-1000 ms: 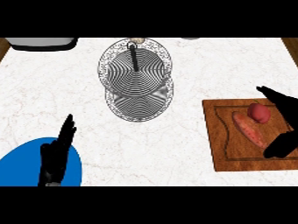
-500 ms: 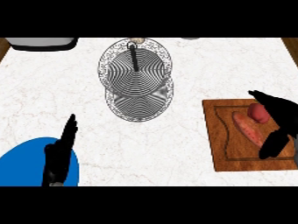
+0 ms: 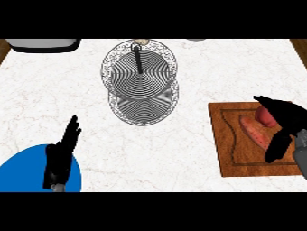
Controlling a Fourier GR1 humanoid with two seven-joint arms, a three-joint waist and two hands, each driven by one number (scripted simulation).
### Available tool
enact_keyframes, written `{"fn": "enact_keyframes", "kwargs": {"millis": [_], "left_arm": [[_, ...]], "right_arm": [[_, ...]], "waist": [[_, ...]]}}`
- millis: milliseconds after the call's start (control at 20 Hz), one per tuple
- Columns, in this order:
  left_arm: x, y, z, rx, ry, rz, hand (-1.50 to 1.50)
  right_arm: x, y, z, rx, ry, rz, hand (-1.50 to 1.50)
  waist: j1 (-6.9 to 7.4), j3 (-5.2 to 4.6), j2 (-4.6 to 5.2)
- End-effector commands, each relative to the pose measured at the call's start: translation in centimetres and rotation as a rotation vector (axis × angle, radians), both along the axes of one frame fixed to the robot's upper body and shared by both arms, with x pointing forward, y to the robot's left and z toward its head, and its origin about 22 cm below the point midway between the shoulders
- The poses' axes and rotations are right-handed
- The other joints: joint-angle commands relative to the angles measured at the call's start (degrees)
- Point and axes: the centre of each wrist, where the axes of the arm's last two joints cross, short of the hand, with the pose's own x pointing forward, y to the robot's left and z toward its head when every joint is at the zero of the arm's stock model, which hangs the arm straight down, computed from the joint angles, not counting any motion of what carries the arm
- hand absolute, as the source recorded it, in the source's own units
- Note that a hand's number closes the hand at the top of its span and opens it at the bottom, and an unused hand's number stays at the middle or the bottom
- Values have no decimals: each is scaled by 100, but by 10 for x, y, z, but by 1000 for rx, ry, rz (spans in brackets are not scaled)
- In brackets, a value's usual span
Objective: Pick the sweet potato from the cutting board and place it in the tiered basket
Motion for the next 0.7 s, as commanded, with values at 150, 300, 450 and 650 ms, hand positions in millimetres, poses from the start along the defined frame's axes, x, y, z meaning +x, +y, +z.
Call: {"fn": "enact_keyframes", "kwargs": {"millis": [150, 300, 450, 650], "left_arm": [[-8, 6, -13, -4, 23, -1, 0], [-9, 20, -3, -1, 27, 6, 0], [4, -11, -5, -1, 21, 7, 0], [-3, 18, -8, -4, 11, -3, 0]], "right_arm": [[1, -9, -25, -13, 51, -3, -150], [6, 3, -22, -14, 72, -14, -150], [8, 12, -19, -3, 101, -26, -150], [0, -11, -36, -1, 111, -34, -150]], "waist": [[-2, -15, 15], [3, -15, 14], [-8, -15, 13], [-9, -15, 15]]}}
